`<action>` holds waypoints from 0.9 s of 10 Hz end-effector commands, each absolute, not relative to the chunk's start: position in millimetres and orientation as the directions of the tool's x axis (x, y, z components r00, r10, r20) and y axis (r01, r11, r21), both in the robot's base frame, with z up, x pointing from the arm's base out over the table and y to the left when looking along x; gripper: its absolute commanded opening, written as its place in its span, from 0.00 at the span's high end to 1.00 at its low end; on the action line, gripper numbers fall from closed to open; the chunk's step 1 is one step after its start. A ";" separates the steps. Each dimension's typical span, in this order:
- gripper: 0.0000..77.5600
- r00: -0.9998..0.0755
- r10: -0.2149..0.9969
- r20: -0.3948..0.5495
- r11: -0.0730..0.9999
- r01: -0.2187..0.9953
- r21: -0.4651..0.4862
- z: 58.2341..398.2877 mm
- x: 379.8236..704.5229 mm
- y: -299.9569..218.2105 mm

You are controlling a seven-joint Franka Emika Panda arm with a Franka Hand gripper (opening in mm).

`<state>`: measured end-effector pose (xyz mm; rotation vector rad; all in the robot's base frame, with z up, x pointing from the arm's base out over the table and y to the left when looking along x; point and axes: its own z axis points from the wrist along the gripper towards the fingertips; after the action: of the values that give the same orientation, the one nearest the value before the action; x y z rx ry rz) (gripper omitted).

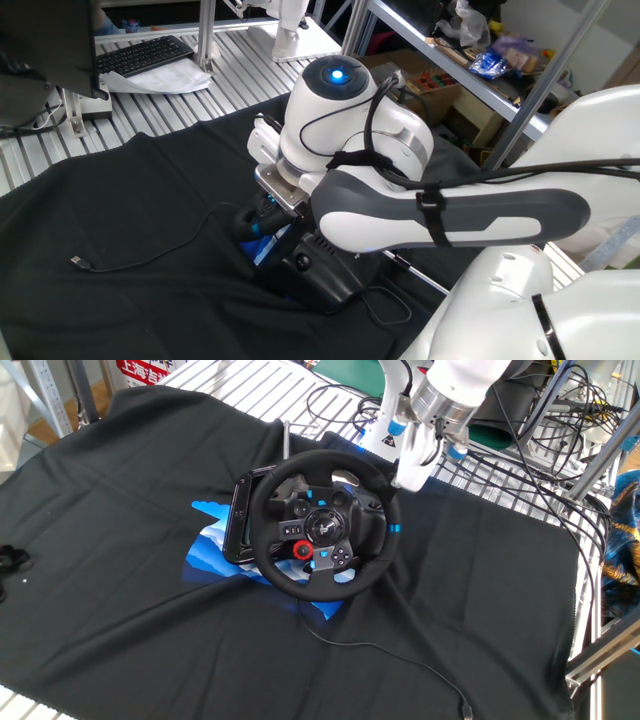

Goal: Rotate the steering wheel 90 degrees clockwise

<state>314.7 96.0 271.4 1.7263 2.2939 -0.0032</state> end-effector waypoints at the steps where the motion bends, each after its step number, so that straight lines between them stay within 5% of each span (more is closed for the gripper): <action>1: 0.99 -0.213 0.947 -0.240 0.257 0.951 0.169 261.2 315.9 98.2; 9: 0.99 -0.211 0.950 -0.229 0.253 0.952 0.174 257.3 316.5 100.7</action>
<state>318.8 102.6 260.5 1.7553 2.2231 -0.0055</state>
